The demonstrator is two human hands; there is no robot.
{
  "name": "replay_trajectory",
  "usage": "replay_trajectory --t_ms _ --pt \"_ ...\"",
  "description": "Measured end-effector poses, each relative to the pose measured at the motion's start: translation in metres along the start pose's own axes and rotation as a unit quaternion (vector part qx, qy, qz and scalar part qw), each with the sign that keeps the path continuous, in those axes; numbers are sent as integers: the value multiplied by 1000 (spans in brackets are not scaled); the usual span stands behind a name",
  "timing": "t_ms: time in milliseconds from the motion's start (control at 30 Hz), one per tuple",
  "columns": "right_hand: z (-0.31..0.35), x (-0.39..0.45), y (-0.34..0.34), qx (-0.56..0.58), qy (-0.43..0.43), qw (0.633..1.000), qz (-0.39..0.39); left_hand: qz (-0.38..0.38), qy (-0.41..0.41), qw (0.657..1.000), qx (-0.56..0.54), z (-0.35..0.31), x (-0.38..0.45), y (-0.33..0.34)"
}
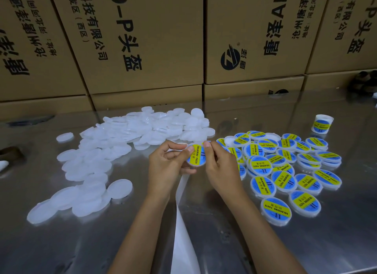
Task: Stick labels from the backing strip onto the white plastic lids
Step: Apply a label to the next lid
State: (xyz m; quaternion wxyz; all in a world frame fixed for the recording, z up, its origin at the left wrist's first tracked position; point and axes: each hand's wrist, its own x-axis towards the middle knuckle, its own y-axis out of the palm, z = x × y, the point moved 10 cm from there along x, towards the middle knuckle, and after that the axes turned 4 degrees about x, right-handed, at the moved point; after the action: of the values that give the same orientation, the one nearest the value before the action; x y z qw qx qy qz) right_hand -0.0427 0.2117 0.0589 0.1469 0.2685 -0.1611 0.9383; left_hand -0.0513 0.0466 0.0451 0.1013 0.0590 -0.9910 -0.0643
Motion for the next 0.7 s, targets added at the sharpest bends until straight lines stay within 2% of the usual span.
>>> replay_trajectory --t_ms 100,200,367,567,700 --pt "-4 -3 13 15 19 998 52 -29 18 999 3 -3 1 -8" --pt "-8 -7 24 -18 31 996 87 -52 19 998 -2 -3 1 -14" --pt "0 -3 13 28 -11 999 42 5 9 1000 -10 -1 1 -1" --pt "-5 2 -4 55 29 998 -13 119 -1 993 15 0 -6 27" --pt "-4 2 4 105 45 993 18 58 24 997 38 -5 -4 15"
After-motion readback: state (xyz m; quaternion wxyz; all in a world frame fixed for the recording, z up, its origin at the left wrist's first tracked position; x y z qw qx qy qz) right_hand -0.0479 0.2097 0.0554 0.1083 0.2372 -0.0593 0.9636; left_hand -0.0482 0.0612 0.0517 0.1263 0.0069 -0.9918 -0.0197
